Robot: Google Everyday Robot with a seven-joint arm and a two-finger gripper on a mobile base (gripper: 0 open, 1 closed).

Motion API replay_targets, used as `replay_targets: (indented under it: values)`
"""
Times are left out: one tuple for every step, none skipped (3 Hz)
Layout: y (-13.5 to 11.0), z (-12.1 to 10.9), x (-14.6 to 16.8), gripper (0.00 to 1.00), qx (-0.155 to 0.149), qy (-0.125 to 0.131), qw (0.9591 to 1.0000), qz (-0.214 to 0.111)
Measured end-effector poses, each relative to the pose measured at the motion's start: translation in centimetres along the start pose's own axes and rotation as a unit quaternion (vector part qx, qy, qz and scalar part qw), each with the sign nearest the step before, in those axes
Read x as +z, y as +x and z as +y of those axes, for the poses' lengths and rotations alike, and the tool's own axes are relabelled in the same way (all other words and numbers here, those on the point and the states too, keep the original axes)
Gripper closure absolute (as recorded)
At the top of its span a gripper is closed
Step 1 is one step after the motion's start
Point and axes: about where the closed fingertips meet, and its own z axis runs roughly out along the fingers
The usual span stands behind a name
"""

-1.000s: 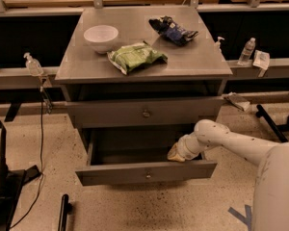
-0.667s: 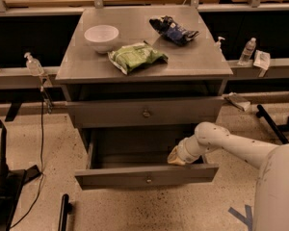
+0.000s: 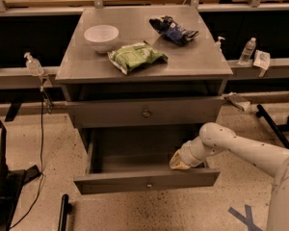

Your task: Open middle drawer

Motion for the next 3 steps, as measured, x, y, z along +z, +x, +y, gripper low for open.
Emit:
replay_targets:
  values:
    - [-0.3,-0.6,-0.8,1.00,-0.018,0.000,0.9998,-0.010]
    - [-0.7,-2.0,-1.3,1.00,-0.033,0.006,0.9992,-0.023]
    - [-0.1,-2.8,0.4,1.00,-0.026,0.000,0.9994,-0.022]
